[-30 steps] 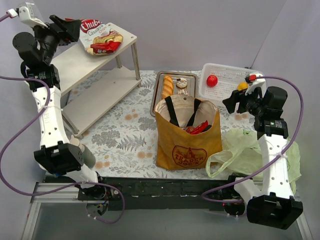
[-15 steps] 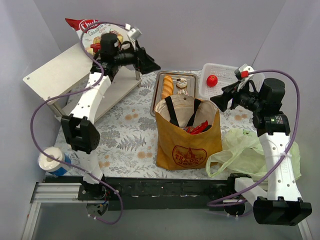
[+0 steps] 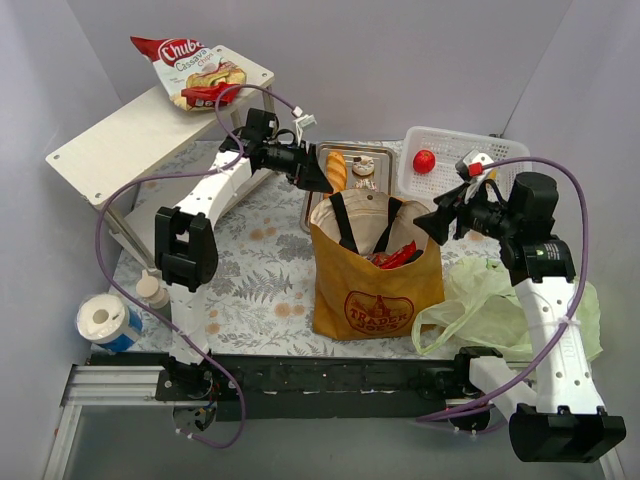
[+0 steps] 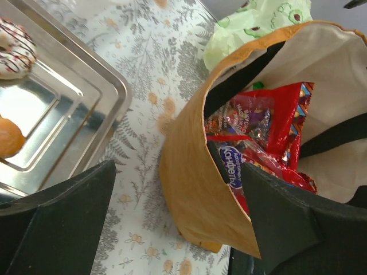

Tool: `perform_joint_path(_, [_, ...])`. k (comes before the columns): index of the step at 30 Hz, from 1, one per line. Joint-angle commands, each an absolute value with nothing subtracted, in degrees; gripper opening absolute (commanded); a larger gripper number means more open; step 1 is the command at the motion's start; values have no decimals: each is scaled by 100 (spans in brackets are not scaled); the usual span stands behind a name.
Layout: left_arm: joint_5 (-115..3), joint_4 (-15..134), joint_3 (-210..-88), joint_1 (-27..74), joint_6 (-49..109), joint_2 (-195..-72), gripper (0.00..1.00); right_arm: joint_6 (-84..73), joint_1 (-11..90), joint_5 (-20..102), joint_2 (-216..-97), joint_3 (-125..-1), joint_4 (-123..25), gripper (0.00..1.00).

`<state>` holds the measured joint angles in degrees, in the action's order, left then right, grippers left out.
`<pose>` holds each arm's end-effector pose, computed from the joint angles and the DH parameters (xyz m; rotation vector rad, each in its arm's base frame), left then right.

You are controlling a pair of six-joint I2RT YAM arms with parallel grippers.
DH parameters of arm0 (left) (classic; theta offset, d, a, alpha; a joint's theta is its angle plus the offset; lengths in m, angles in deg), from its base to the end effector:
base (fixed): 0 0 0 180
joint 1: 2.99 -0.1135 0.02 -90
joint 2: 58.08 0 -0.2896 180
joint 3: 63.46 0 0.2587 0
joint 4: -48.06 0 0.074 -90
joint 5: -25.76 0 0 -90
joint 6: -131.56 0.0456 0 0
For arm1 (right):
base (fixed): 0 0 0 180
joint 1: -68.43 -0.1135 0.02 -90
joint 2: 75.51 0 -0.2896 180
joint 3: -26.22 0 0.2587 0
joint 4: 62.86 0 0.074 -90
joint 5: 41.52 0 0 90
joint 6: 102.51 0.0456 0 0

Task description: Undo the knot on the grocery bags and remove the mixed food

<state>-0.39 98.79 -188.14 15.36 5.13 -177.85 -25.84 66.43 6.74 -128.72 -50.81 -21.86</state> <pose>0.4495 -0.1922 0.3195 0.2207 2.4485 -1.7635 0.1853 0.0368 0.4180 -0.7242 1.6760 0.5389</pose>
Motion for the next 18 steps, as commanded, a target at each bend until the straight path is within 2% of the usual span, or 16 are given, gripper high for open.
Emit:
perform_joint_path(1, [414,10198,-18534,1634,595,-17384,90,-2658,6597,664,-12798,-4881,-2124,75])
perform_joint_path(6, [-498,11050,-18630,1968,1596,-17383,86,-2649,6588,682,-12825,-4784,-2194,75])
perform_joint_path(10, [-1097,11174,-18656,2021,1624,-17427,72,-2640,6562,682,-12886,-4784,-2256,75])
perform_joint_path(13, [-1212,11209,-18744,2021,1817,-17427,50,-2649,6509,664,-12965,-4836,-2308,75])
perform_joint_path(14, [-1117,11227,-18779,2021,1844,-17445,35,-2657,6448,673,-12992,-4880,-2352,75])
perform_joint_path(16, [-880,11375,-19007,2021,1931,-17497,20,-2684,6282,664,-13158,-5047,-2414,75])
perform_joint_path(18, [-537,11429,-19165,2021,1862,-17559,0,-2719,6149,690,-13368,-5310,-2475,75])
